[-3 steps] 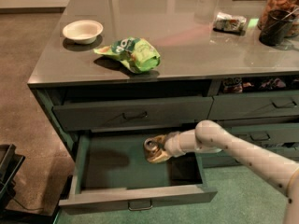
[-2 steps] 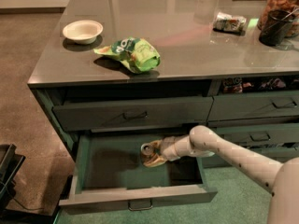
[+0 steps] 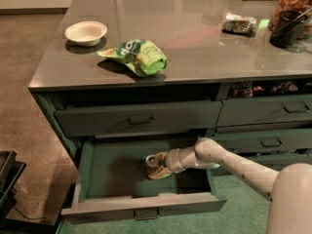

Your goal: Place orange can into middle drawer

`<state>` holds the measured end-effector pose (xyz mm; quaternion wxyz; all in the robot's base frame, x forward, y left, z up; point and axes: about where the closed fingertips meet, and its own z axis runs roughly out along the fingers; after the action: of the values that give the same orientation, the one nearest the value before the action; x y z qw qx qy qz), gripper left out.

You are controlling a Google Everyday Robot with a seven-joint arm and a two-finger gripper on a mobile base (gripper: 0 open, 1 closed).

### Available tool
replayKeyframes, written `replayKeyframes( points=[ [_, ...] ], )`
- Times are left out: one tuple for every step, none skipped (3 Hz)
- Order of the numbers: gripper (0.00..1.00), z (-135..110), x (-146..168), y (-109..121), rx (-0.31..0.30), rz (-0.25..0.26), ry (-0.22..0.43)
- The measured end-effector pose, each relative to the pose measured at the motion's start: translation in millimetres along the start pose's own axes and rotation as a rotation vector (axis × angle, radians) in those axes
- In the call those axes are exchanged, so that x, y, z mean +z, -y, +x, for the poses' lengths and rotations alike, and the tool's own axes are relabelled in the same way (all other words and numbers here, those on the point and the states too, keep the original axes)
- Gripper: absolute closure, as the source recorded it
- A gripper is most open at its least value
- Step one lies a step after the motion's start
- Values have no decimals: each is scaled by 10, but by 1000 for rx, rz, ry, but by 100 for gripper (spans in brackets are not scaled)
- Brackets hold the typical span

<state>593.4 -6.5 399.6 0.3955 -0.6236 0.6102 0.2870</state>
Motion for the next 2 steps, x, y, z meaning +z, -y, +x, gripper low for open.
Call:
replayKeyframes(
  points=[
    [81, 74, 39, 15, 6, -2, -2],
    [58, 74, 39, 15, 6, -2, -2]
  ],
)
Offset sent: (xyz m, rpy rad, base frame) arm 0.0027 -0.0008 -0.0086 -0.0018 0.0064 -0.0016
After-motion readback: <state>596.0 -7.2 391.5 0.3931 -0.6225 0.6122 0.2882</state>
